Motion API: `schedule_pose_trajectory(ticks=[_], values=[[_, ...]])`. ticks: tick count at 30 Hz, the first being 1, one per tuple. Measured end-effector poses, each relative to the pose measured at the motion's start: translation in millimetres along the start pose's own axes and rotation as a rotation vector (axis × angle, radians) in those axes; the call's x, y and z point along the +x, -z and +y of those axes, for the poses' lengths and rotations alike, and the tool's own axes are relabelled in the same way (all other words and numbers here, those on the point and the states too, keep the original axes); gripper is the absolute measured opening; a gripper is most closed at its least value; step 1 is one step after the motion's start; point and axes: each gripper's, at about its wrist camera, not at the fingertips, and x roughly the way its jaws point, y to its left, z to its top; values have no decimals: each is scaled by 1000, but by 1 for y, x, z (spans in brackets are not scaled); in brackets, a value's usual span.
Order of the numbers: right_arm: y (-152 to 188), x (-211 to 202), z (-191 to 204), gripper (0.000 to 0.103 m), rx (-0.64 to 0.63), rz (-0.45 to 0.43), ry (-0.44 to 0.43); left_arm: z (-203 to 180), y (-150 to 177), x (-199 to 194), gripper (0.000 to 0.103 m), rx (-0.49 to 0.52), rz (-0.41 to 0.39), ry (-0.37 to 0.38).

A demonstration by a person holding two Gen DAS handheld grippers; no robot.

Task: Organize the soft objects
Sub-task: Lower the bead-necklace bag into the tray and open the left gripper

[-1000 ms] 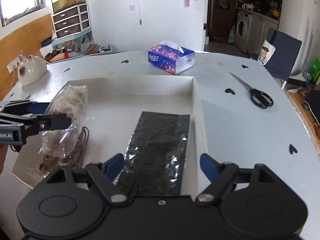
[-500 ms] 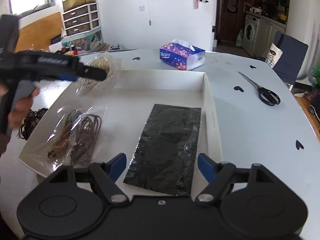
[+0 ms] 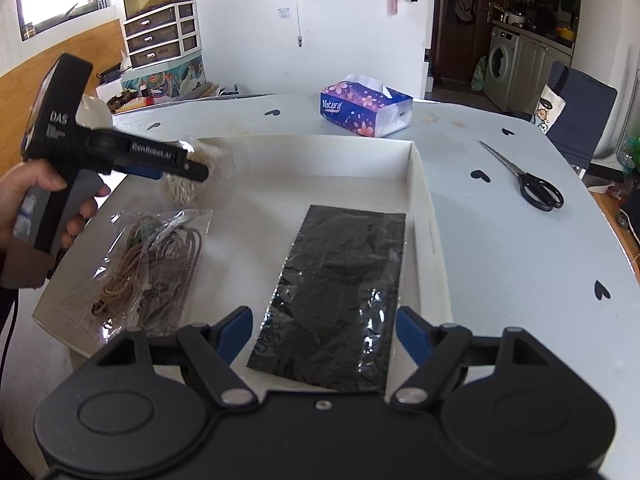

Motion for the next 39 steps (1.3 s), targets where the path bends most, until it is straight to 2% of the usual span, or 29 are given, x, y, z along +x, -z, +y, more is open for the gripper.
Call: schedule_pose_trajectory(ticks=[4,9,12,14,15,16,19,21,24,26,28,30,33,35,37,39], values=[[1,-2,3,80,-3,3,-1,-5,5,-11,92,16,2,7],[0,-4,3,80,8,-3,5,0,2,-35,92,2,-51,40],[0,-7,4,80,19,-13,3,4,-6,-47,88,0,-93,68],[0,-9,4,80,24,-17,4,2,-11,-47,78,14,-106,93],[-1,-10,5,80,25,-19,4,2,-13,-44,70,17,-98,119],[-1,-10,5,80,27,-23,5,0,-14,-39,59,20,-78,146],[-2,-12,5,79,38,-33,-3,-14,-11,-20,41,55,-9,197],[-2,-12,6,79,39,-34,-8,-26,-5,-9,37,102,12,202],[-3,-13,8,79,33,-34,-12,-36,-2,3,36,133,-4,154],[-2,-12,8,79,36,-32,-11,-33,-5,8,28,82,-5,99],[-1,-12,8,79,36,-30,-4,-28,-8,9,14,31,-9,33],[0,-12,7,79,37,-26,0,-22,-8,8,13,1,-15,1],[1,-11,6,79,43,-24,7,-13,-8,3,14,-27,-16,9],[1,-11,5,79,48,-25,9,-9,-8,-2,21,-52,-13,28],[1,-11,4,79,52,-28,12,-6,-8,-9,34,-70,-11,40],[0,-13,4,79,56,-35,17,-5,-7,-19,39,-73,-16,51]])
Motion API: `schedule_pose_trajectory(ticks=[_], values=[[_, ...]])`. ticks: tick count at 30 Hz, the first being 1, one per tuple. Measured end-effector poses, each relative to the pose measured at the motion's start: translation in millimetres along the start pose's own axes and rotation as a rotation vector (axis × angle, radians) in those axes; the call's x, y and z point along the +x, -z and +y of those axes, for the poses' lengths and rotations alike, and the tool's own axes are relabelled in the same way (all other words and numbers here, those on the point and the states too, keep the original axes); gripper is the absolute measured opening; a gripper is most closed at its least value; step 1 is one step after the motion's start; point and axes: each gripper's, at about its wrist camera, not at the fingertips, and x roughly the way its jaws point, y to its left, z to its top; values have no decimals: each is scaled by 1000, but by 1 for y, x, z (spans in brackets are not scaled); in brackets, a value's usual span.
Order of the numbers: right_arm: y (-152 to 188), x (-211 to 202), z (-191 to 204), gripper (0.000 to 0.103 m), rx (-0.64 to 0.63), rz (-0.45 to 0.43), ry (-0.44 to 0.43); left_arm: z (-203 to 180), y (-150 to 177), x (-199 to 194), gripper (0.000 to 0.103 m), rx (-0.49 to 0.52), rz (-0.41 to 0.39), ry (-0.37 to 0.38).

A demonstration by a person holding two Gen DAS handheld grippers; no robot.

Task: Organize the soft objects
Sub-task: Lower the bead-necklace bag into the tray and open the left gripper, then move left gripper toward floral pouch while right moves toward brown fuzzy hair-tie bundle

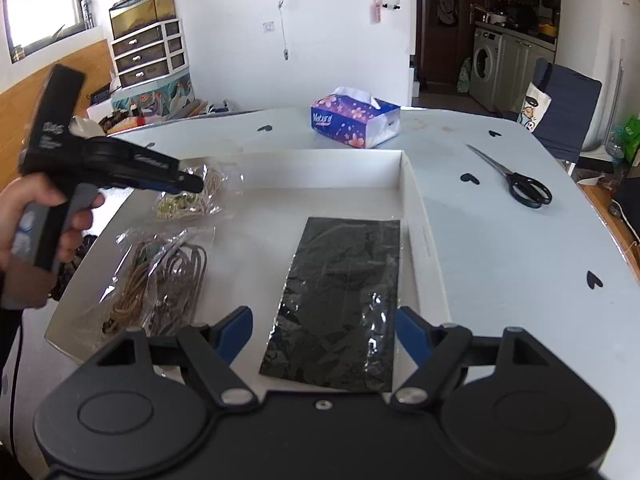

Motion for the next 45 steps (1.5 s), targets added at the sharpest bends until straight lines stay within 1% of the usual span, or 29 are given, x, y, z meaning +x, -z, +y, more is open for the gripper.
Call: schedule_pose_trajectory(ticks=[3,6,9,14,18,21,25,29,31,33,36,40,45], values=[[-1,-3,0,79,15,-13,2,-3,6,-18,47,10,-17,30],[-5,-8,1,79,31,-31,-6,-9,14,-36,53,40,-31,49],[-8,-15,6,79,26,-58,-9,-16,22,-54,61,75,-54,48],[-9,-27,10,79,30,-88,-7,-22,35,-80,73,97,-80,58],[-8,-38,14,80,25,-115,7,-28,49,-99,87,133,-104,46],[-5,-47,16,82,21,-135,8,-31,60,-112,90,155,-115,39],[2,-57,20,84,15,-164,24,-30,75,-127,98,167,-133,43],[11,-64,24,87,23,-177,24,-25,89,-138,102,156,-145,63],[17,-68,29,92,4,-191,32,-24,97,-141,103,152,-149,62],[23,-73,34,99,-10,-204,47,-23,104,-144,103,150,-152,58],[32,-81,42,102,-26,-232,49,-22,113,-148,103,152,-155,59],[42,-89,48,103,-32,-257,83,-18,122,-157,103,139,-168,75],[50,-90,47,103,5,-251,96,-15,131,-167,103,149,-195,87]])
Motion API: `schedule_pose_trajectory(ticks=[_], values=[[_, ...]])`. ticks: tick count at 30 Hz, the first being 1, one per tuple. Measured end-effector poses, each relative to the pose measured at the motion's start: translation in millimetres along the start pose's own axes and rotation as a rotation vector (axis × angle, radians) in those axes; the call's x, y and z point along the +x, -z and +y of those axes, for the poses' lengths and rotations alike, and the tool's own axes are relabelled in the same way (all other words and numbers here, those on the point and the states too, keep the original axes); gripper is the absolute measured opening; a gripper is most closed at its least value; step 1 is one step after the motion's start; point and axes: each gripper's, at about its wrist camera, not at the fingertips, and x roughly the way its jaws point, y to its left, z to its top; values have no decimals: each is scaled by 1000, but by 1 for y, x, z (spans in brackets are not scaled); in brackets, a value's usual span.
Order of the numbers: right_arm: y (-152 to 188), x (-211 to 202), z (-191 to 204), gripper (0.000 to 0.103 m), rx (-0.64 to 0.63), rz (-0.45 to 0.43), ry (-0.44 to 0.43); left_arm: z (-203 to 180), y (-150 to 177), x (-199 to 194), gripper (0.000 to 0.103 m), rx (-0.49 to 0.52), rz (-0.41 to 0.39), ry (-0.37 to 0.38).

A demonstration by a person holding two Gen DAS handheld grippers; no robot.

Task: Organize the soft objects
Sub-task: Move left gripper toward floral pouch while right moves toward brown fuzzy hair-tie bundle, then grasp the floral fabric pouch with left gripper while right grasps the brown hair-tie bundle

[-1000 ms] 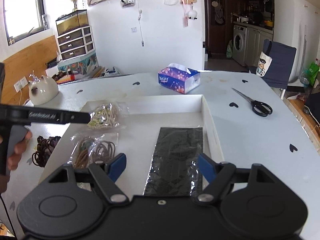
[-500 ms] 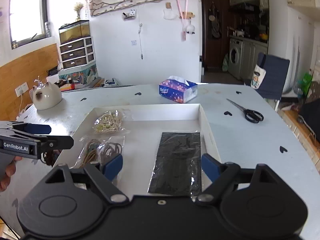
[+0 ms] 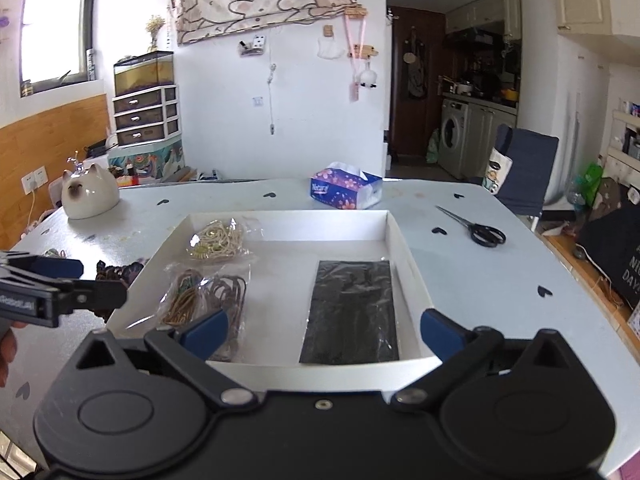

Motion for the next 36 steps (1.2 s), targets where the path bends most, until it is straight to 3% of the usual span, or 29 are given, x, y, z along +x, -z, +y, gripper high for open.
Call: schedule_pose_trajectory(ticks=[9,17,27,36], values=[[11,0,1,103,30,-24,2,6,7,-4,103,26,-8,17],[19,8,4,103,52,-30,22,41,14,-11,103,-9,-49,-10],[10,18,39,103,15,-78,-44,114,22,-34,103,-67,-110,-120],[-1,36,91,103,-33,-82,-108,172,23,-52,103,-26,-156,-243]])
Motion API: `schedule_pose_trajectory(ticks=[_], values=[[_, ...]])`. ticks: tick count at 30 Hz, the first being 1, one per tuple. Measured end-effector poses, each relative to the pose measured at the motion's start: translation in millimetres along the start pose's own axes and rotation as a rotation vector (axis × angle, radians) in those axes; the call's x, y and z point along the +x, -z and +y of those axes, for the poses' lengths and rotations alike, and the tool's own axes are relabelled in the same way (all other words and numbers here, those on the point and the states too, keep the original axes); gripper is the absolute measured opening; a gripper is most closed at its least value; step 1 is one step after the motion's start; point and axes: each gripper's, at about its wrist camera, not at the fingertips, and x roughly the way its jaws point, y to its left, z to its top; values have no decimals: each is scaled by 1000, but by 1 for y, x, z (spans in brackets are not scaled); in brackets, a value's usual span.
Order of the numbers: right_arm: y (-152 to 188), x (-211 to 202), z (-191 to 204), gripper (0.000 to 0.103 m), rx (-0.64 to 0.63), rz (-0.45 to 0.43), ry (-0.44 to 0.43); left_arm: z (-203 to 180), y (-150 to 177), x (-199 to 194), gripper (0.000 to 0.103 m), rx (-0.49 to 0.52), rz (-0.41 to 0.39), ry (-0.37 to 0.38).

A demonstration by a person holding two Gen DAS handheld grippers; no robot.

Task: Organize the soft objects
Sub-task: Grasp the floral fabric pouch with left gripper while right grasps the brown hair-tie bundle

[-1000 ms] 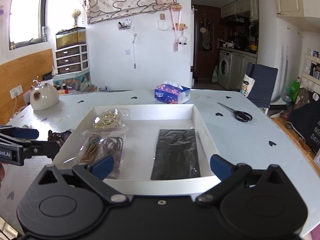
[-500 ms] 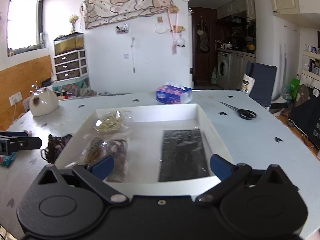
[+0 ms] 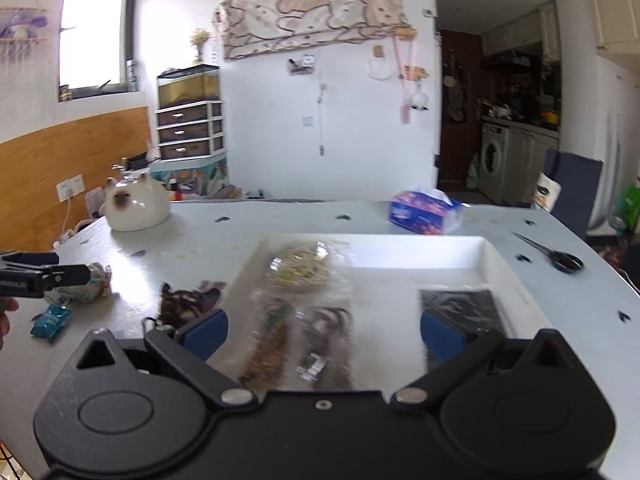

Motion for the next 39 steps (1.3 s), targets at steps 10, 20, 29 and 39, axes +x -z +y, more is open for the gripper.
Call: schedule_pose_trajectory(ticks=[10,20,29,39], values=[[-12,27,67,98,-90,-17,-100,67,2,24,103,-24,-6,-47],[4,63,116,84,-111,7,-118,99,8,70,102,-19,99,-108],[12,87,130,76,-109,34,-110,109,16,92,91,-56,146,-94],[12,112,133,59,-67,88,-123,90,14,108,79,-66,151,-7]])
